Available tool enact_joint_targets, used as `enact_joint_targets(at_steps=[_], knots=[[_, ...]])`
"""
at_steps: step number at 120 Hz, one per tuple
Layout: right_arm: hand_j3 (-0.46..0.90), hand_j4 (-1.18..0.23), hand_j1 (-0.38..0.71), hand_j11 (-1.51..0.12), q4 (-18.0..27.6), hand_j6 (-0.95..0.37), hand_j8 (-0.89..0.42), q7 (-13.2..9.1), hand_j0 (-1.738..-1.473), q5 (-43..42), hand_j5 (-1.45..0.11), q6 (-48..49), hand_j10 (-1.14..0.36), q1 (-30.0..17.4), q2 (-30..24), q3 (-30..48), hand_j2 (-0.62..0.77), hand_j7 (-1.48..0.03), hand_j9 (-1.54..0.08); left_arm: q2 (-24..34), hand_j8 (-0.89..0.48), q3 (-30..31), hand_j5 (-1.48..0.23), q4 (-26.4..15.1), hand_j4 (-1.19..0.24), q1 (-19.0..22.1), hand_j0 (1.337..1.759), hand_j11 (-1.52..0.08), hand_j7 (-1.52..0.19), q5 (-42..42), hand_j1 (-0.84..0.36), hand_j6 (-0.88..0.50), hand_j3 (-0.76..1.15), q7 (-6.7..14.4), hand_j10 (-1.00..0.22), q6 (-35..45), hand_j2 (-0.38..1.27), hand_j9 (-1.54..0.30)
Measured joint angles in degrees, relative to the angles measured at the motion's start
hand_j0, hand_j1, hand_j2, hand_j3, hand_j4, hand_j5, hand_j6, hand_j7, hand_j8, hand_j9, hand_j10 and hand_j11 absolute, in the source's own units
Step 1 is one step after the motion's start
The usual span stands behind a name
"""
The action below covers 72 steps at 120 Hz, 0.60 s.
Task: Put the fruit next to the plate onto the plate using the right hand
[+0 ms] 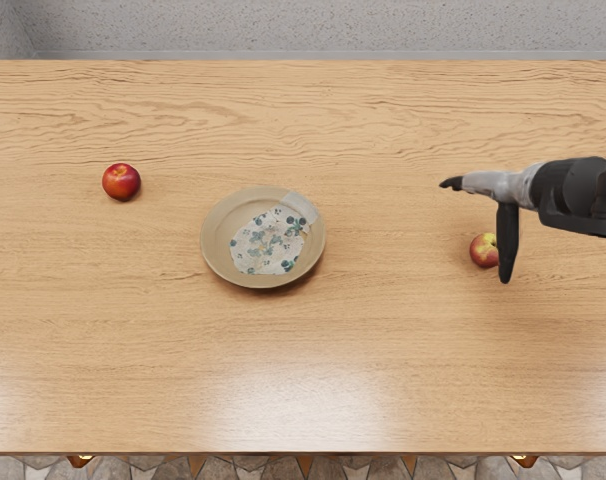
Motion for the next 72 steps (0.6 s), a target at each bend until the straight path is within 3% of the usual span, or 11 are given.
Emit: enact_joint_targets(at_steps=[36,72], knots=[[0.0,-0.06,-0.28,-0.08,1.63,-0.07,-0.07,0.0,-1.658,-8.17,-0.08,-8.99,-0.06,-5.27,0.41,-0.15,-0.01,-0.08,-0.08,0.0,-0.02,0.0,-0.03,0.0,-0.02,-0.03,1.658,-0.03,-0.03,0.0,0.32,-0.02,0.0,0.0,-0.02,0.0,0.0,-0.03],[0.0,-0.15,-0.17,-0.19,1.97,-0.16,-0.15,0.0,-1.658,-11.19,-0.19,-13.05,-0.15,-8.96,1.15,-0.16,-0.03,-0.19,-0.19,0.0,-0.02,0.0,-0.03,0.0,-0.02,0.04,1.658,-0.03,-0.03,0.0,0.32,-0.02,0.0,0.0,-0.02,0.0,0.0,-0.03]])
